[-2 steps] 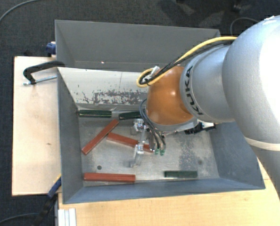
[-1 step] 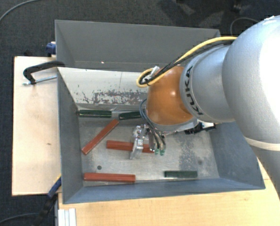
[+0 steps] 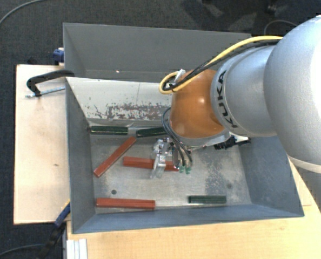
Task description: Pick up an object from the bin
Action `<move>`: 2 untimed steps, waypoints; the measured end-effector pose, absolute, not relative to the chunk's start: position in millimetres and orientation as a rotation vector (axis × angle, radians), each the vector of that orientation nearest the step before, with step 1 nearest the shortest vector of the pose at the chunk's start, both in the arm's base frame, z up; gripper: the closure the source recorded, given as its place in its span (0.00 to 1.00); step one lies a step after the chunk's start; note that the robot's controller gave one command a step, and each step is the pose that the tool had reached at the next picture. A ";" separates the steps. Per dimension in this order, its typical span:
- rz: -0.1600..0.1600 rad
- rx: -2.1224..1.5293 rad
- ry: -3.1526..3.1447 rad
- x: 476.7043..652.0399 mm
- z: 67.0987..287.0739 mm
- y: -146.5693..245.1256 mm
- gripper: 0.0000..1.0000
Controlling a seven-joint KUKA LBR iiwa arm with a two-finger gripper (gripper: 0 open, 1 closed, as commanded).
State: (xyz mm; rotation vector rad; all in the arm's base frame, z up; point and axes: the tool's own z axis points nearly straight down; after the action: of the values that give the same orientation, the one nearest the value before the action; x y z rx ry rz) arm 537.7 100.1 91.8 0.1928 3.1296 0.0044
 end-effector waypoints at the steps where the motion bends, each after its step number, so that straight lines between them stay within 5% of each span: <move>1: 0.004 0.192 3.130 539.3 99.2 100.8 1.00; 2: 0.005 0.190 3.128 540.9 127.5 101.6 1.00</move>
Offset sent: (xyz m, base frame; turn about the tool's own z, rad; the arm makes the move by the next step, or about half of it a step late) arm 0.0002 0.0000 0.0062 0.0000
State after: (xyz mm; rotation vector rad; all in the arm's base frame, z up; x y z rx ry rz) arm 540.9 101.6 127.5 0.1902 3.1284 0.0050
